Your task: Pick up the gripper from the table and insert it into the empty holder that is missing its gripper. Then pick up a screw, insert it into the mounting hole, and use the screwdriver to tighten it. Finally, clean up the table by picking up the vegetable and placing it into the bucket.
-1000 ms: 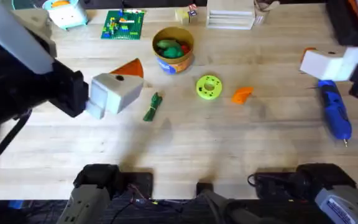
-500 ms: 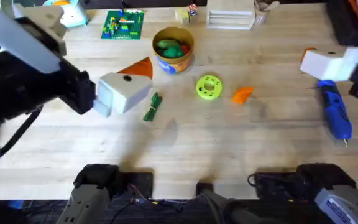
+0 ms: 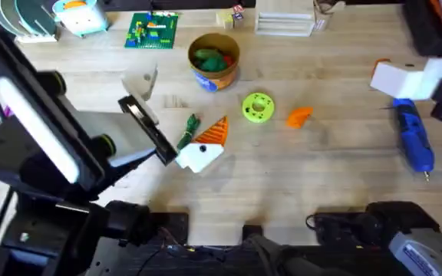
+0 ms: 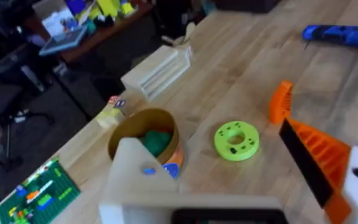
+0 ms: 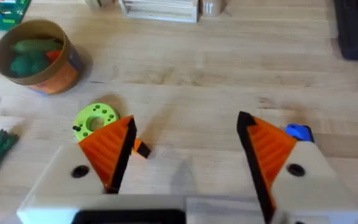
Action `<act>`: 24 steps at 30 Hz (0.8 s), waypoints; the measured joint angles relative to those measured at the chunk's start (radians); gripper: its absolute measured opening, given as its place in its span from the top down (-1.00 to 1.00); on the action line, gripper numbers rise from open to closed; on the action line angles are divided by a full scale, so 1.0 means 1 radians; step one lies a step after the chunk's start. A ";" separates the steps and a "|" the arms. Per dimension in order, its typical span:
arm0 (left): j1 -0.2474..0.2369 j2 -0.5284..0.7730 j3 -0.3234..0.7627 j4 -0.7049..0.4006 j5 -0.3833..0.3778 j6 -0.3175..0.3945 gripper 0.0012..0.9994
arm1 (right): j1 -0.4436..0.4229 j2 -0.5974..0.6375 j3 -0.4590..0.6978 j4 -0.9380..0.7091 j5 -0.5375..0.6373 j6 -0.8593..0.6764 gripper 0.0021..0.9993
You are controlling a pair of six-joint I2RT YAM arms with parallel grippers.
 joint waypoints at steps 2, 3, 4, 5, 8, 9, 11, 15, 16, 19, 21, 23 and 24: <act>-0.011 -0.068 -0.086 0.065 0.012 -0.038 -0.99 | 0.000 0.000 0.000 0.000 0.000 0.000 -0.98; -0.014 -0.103 -0.131 0.098 0.016 -0.065 -0.98 | 0.000 0.000 0.000 0.000 0.000 0.000 -0.98; -0.014 -0.131 -0.169 0.126 0.018 -0.090 -0.99 | 0.000 0.000 0.000 0.000 0.000 0.000 -0.98; -0.014 -0.156 -0.203 0.151 0.019 -0.113 -0.99 | 0.000 0.000 0.000 0.000 0.000 0.000 -0.98; -0.014 -0.226 -0.294 0.222 0.024 -0.177 -0.99 | 0.000 0.000 0.000 0.000 0.000 0.000 -0.98; -0.014 -0.247 -0.320 0.246 0.029 -0.192 -0.98 | 0.000 0.000 0.000 0.000 0.000 0.000 -0.98; -0.014 -0.280 -0.364 0.285 0.041 -0.212 -0.99 | 0.000 0.000 0.000 0.000 0.000 0.000 -0.98; -0.016 -0.310 -0.392 0.287 0.060 -0.249 -0.99 | 0.000 0.000 0.000 0.000 0.000 0.000 -0.98; -0.019 -0.311 -0.392 0.288 0.063 -0.258 -0.99 | 0.000 0.000 0.000 0.000 0.000 0.000 -0.98; -0.032 -0.311 -0.392 0.269 0.068 -0.296 -0.99 | 0.000 0.000 0.000 0.000 0.000 0.000 -0.98; -0.047 -0.311 -0.392 0.241 0.068 -0.334 -0.99 | 0.000 0.000 0.000 0.000 0.000 0.000 -0.98; -0.065 -0.311 -0.392 0.209 0.068 -0.383 -0.99 | 0.000 0.000 0.000 0.000 0.000 0.000 -0.98; -0.075 -0.310 -0.392 0.206 0.069 -0.407 -0.99 | 0.000 0.000 0.000 0.000 0.000 0.000 -0.98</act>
